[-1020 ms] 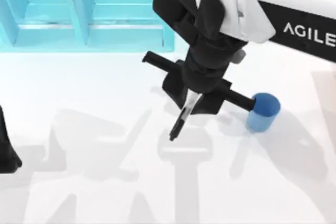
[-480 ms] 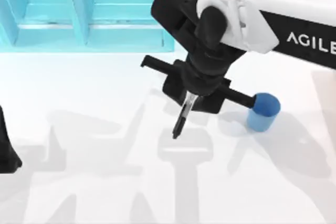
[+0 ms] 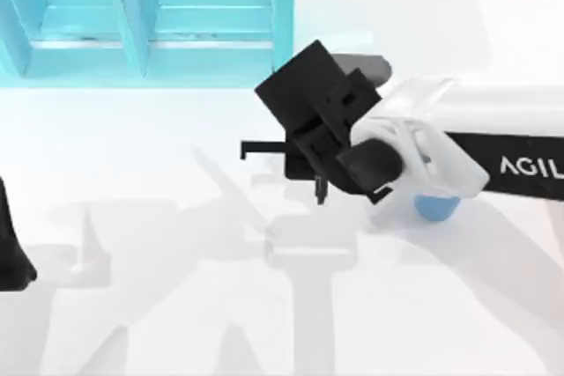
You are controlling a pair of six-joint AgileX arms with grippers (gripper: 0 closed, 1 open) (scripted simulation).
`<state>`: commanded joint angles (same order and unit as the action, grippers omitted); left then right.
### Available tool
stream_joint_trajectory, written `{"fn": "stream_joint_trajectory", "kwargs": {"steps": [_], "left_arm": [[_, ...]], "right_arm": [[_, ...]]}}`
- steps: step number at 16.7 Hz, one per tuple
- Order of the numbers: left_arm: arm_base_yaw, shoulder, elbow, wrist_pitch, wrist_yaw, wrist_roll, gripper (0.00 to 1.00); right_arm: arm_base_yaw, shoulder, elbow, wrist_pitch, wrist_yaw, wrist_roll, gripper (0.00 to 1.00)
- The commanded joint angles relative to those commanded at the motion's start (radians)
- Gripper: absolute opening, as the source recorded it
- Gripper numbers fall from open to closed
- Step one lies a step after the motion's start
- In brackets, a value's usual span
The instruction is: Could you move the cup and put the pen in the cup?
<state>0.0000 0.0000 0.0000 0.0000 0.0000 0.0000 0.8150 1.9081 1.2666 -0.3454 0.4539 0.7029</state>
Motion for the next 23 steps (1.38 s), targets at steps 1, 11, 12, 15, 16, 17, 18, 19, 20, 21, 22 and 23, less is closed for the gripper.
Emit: {"fn": "stream_joint_trajectory", "kwargs": {"steps": [1, 11, 12, 15, 16, 17, 18, 19, 20, 21, 22, 23], "left_arm": [[0.000, 0.000, 0.000, 0.000, 0.000, 0.000, 1.00], [0.000, 0.000, 0.000, 0.000, 0.000, 0.000, 1.00], [0.000, 0.000, 0.000, 0.000, 0.000, 0.000, 1.00], [0.000, 0.000, 0.000, 0.000, 0.000, 0.000, 1.00], [0.000, 0.000, 0.000, 0.000, 0.000, 0.000, 1.00], [0.000, 0.000, 0.000, 0.000, 0.000, 0.000, 1.00], [0.000, 0.000, 0.000, 0.000, 0.000, 0.000, 1.00], [0.000, 0.000, 0.000, 0.000, 0.000, 0.000, 1.00], [0.000, 0.000, 0.000, 0.000, 0.000, 0.000, 1.00], [0.000, 0.000, 0.000, 0.000, 0.000, 0.000, 1.00], [0.000, 0.000, 0.000, 0.000, 0.000, 0.000, 1.00], [0.000, 0.000, 0.000, 0.000, 0.000, 0.000, 1.00]], "right_arm": [[0.011, -0.013, -0.065, 0.102, 0.061, -0.064, 0.00], [0.123, -0.180, -0.632, 1.128, 0.601, -0.649, 0.00], [0.133, -0.203, -0.666, 1.214, 0.641, -0.689, 0.00], [0.156, -0.273, -0.737, 1.424, 0.737, -0.782, 0.00], [0.162, -0.294, -0.751, 1.473, 0.761, -0.803, 0.00], [0.167, -0.313, -0.762, 1.512, 0.779, -0.819, 0.00], [0.170, -0.328, -0.769, 1.541, 0.793, -0.831, 0.00], [0.173, -0.338, -0.773, 1.559, 0.802, -0.838, 0.00], [0.173, -0.342, -0.774, 1.566, 0.805, -0.841, 0.00], [0.173, -0.342, -0.774, 1.566, 0.805, -0.841, 0.00], [0.173, -0.342, -0.774, 1.566, 0.805, -0.841, 0.00], [0.173, -0.342, -0.774, 1.566, 0.805, -0.841, 0.00]]}}
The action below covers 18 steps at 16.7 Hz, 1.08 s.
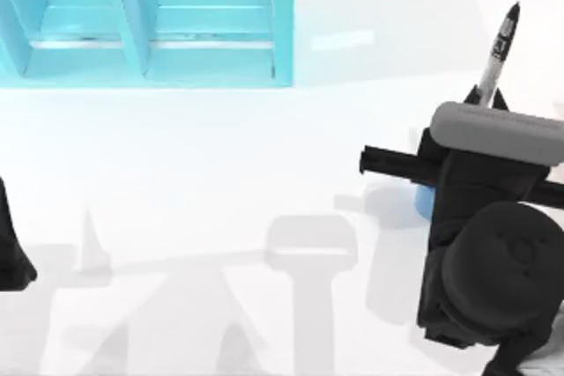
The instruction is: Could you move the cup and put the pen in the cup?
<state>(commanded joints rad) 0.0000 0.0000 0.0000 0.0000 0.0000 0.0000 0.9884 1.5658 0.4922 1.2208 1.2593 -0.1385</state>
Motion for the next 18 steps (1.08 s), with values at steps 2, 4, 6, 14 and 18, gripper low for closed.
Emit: {"fn": "stream_joint_trajectory", "kwargs": {"steps": [2, 4, 6, 14, 18], "left_arm": [[0.000, 0.000, 0.000, 0.000, 0.000, 0.000, 1.00], [0.000, 0.000, 0.000, 0.000, 0.000, 0.000, 1.00], [0.000, 0.000, 0.000, 0.000, 0.000, 0.000, 1.00], [0.000, 0.000, 0.000, 0.000, 0.000, 0.000, 1.00], [0.000, 0.000, 0.000, 0.000, 0.000, 0.000, 1.00]], "right_arm": [[-0.008, 0.006, 0.004, -0.001, -0.005, 0.003, 0.00], [-0.035, 0.027, 0.012, 0.003, -0.034, 0.012, 0.00], [-0.078, 0.059, 0.023, 0.010, -0.077, 0.025, 0.00], [-0.147, 0.108, 0.044, 0.023, -0.144, 0.047, 0.08], [-0.147, 0.108, 0.044, 0.023, -0.144, 0.047, 0.38]]}}
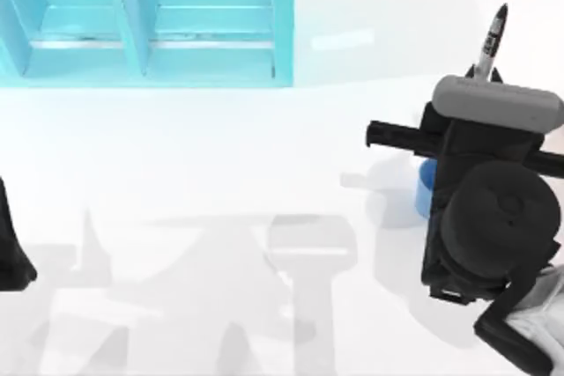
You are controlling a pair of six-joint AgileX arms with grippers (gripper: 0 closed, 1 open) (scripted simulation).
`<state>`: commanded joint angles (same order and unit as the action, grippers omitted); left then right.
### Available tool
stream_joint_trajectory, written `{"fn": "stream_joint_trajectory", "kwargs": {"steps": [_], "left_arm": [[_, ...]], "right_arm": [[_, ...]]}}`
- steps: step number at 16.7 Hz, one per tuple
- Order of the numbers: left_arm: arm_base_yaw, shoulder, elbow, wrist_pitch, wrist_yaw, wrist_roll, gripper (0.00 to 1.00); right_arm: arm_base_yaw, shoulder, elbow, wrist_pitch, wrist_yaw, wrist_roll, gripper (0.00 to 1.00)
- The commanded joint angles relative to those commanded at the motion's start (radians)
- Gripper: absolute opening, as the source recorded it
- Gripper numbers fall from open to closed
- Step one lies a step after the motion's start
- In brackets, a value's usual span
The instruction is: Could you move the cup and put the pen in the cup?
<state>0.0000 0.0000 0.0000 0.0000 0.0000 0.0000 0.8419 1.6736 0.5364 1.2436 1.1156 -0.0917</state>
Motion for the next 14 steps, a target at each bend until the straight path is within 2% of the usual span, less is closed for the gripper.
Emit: {"fn": "stream_joint_trajectory", "kwargs": {"steps": [8, 14], "left_arm": [[0.000, 0.000, 0.000, 0.000, 0.000, 0.000, 1.00], [0.000, 0.000, 0.000, 0.000, 0.000, 0.000, 1.00]], "right_arm": [[0.000, 0.000, 0.000, 0.000, 0.000, 0.000, 0.98], [0.000, 0.000, 0.000, 0.000, 0.000, 0.000, 1.00]]}}
